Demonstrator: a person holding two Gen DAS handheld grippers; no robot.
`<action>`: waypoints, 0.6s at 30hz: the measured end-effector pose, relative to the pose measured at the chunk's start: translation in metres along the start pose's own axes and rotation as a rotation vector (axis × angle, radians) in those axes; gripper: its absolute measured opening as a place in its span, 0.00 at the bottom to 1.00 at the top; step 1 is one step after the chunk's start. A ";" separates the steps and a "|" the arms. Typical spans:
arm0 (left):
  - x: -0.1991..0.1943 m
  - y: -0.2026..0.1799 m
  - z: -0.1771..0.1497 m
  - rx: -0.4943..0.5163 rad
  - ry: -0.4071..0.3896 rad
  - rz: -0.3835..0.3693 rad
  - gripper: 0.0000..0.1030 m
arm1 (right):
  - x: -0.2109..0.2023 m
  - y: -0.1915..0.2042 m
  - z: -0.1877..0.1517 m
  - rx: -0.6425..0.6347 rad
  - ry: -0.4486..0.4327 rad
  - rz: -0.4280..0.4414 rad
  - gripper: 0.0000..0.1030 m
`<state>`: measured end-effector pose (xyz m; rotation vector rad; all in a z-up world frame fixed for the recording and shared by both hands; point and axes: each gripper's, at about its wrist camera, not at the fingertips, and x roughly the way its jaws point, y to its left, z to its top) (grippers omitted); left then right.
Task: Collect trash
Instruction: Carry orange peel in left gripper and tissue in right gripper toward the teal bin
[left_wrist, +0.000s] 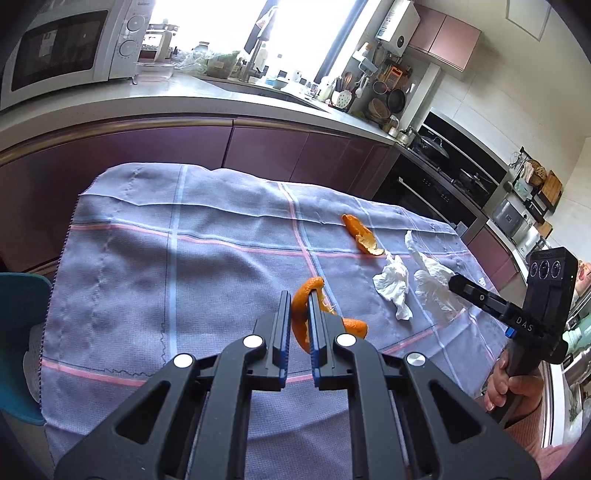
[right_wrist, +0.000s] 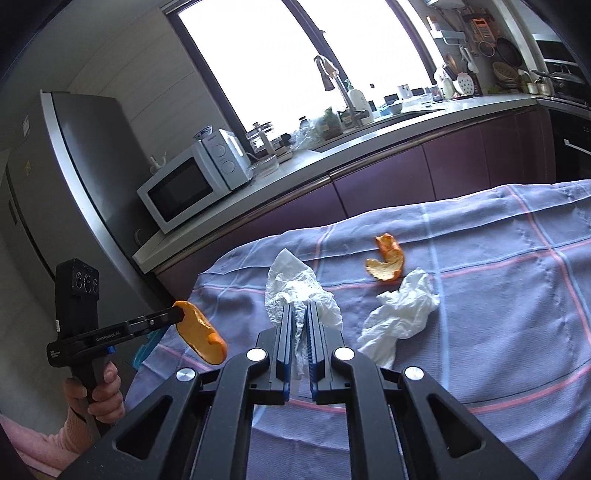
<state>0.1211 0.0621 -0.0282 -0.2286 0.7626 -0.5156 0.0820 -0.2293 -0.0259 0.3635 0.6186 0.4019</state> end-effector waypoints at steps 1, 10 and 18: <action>-0.005 0.002 -0.001 0.000 -0.006 0.009 0.09 | 0.005 0.005 -0.001 -0.005 0.009 0.014 0.06; -0.042 0.026 -0.004 -0.027 -0.048 0.068 0.09 | 0.044 0.047 -0.004 -0.057 0.078 0.118 0.06; -0.070 0.044 -0.009 -0.051 -0.076 0.114 0.09 | 0.064 0.074 -0.006 -0.093 0.122 0.172 0.06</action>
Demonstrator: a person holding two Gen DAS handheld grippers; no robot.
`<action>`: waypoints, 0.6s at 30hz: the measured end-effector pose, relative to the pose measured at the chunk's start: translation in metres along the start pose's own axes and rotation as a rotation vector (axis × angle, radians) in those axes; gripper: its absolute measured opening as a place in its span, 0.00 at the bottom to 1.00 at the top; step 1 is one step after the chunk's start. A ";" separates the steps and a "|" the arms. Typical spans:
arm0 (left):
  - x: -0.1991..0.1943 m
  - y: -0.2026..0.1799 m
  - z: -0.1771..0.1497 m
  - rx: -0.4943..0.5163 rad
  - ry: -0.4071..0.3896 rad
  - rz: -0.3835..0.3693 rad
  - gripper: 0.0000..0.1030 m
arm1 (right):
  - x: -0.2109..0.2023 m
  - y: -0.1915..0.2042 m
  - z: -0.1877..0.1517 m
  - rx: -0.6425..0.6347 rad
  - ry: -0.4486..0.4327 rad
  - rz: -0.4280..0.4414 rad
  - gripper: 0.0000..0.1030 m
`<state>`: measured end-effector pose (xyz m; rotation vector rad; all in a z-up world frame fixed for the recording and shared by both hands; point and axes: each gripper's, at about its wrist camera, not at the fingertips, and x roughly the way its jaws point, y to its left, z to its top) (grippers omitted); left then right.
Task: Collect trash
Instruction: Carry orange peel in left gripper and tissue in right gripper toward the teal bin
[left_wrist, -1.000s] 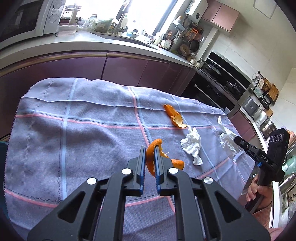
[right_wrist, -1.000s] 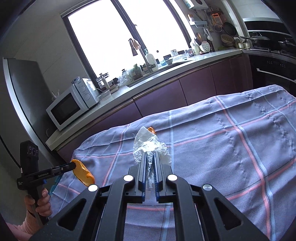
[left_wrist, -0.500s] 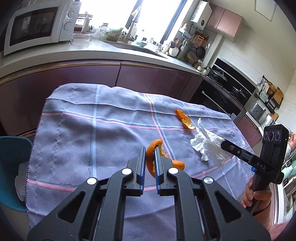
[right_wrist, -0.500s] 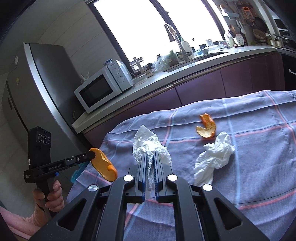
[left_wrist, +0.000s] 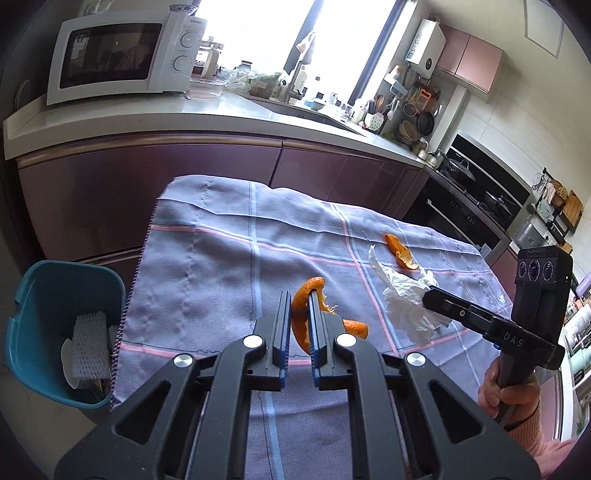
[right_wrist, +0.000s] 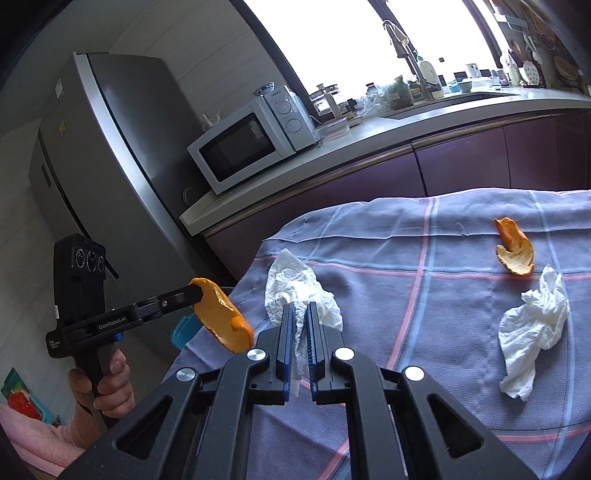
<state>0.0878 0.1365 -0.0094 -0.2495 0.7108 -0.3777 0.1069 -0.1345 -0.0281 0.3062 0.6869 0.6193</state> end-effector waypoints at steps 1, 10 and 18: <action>-0.002 0.002 0.000 -0.002 -0.003 0.003 0.09 | 0.003 0.003 0.000 -0.004 0.006 0.006 0.06; -0.021 0.019 -0.004 -0.029 -0.019 0.040 0.09 | 0.027 0.024 0.004 -0.034 0.048 0.051 0.06; -0.037 0.038 -0.006 -0.056 -0.039 0.076 0.09 | 0.050 0.042 0.004 -0.063 0.082 0.089 0.06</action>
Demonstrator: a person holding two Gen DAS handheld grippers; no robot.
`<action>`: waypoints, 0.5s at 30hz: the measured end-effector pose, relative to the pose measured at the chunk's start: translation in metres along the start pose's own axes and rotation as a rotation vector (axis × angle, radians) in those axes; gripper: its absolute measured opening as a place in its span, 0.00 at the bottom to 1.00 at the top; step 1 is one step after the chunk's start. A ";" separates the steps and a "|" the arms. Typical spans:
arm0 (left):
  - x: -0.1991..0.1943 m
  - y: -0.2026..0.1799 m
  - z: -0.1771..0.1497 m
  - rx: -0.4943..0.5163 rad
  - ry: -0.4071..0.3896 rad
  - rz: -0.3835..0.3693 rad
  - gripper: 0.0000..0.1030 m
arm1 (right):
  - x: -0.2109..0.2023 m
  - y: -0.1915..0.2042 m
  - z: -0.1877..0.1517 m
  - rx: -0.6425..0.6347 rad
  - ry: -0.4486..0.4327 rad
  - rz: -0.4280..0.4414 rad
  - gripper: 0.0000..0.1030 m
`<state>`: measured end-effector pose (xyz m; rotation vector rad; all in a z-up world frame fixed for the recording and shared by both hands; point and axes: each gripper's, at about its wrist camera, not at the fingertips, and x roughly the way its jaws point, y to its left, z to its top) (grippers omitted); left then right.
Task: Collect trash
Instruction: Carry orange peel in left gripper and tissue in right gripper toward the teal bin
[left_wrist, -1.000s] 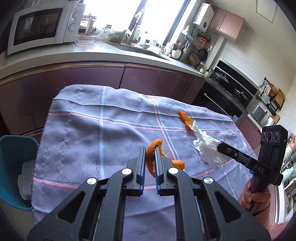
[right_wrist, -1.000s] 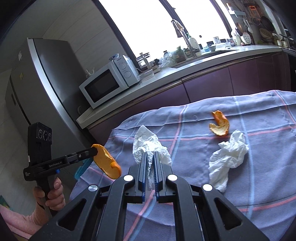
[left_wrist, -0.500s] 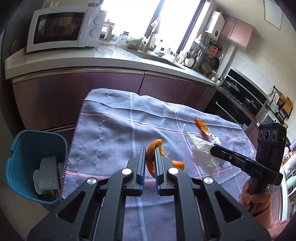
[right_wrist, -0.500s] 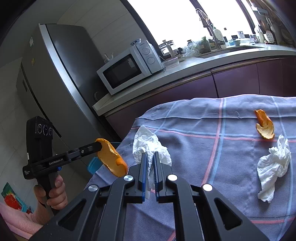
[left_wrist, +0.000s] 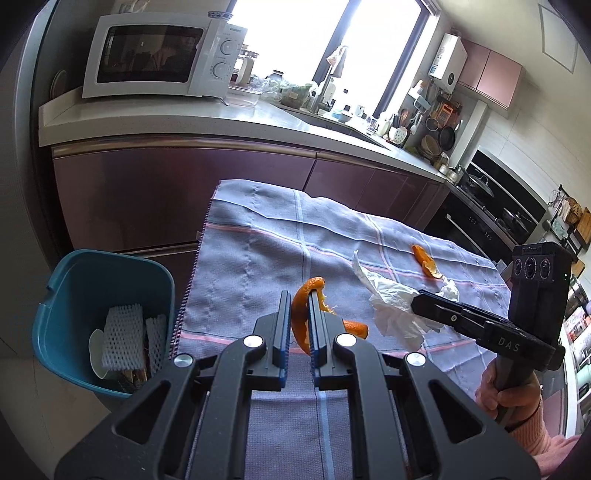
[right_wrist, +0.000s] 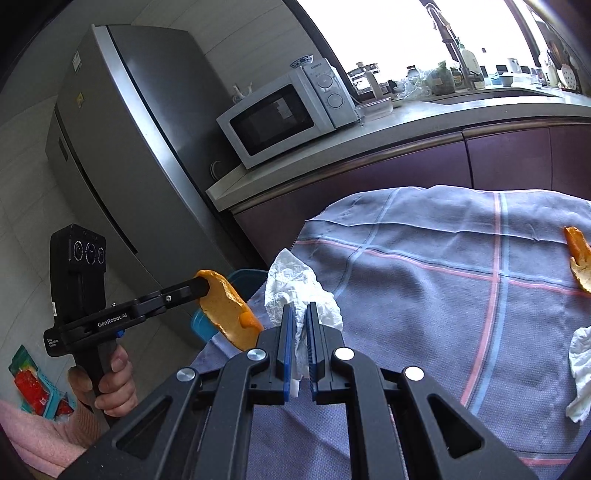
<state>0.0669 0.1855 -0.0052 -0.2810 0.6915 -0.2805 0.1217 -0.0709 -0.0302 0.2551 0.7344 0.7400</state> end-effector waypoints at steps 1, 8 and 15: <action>-0.001 0.002 0.001 -0.003 -0.003 0.004 0.09 | 0.003 0.002 0.000 -0.005 0.004 0.005 0.06; -0.009 0.016 0.000 -0.020 -0.018 0.027 0.09 | 0.022 0.015 0.005 -0.030 0.030 0.029 0.06; -0.017 0.029 0.001 -0.035 -0.035 0.052 0.09 | 0.037 0.024 0.010 -0.043 0.048 0.050 0.06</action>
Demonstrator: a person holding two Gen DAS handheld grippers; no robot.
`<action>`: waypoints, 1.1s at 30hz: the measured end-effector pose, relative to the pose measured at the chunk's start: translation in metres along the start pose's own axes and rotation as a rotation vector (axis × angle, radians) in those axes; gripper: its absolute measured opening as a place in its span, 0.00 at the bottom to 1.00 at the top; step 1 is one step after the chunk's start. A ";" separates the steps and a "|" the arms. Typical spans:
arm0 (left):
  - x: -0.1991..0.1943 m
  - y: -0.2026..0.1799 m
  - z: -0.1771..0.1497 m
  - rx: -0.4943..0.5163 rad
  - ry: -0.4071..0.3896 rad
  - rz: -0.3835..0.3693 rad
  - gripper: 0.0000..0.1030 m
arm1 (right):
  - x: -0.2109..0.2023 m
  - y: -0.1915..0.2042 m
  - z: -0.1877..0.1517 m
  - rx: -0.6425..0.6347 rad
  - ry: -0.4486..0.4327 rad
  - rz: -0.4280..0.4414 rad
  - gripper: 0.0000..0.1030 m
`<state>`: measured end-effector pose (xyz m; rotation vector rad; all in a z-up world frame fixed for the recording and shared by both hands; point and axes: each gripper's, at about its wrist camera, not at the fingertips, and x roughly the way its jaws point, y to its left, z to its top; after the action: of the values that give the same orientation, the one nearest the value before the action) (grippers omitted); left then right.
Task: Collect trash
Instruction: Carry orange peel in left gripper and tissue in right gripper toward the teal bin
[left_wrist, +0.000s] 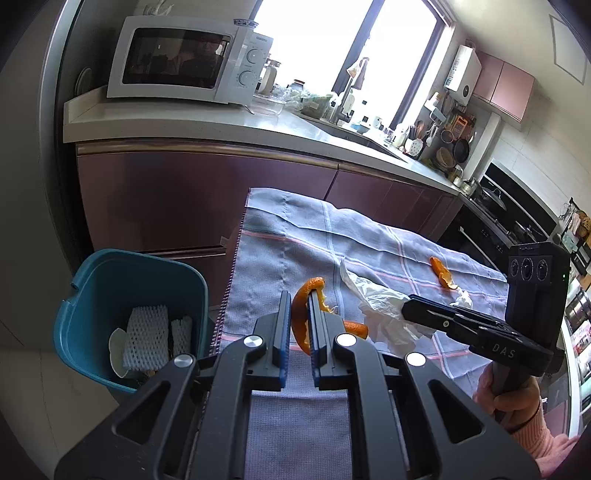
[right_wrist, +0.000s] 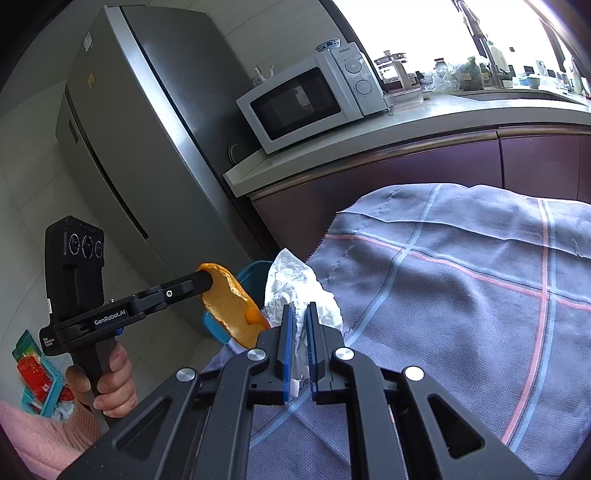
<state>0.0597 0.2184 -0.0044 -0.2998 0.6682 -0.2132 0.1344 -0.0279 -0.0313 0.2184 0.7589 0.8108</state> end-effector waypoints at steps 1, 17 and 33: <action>-0.001 0.002 0.001 -0.001 -0.004 0.005 0.09 | 0.002 0.001 0.001 -0.003 0.002 0.002 0.06; -0.019 0.041 0.006 -0.046 -0.044 0.073 0.09 | 0.038 0.022 0.019 -0.041 0.043 0.041 0.06; -0.028 0.085 0.009 -0.100 -0.062 0.157 0.09 | 0.074 0.051 0.032 -0.088 0.083 0.077 0.06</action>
<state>0.0524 0.3077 -0.0110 -0.3472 0.6385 -0.0205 0.1600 0.0642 -0.0244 0.1362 0.7947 0.9294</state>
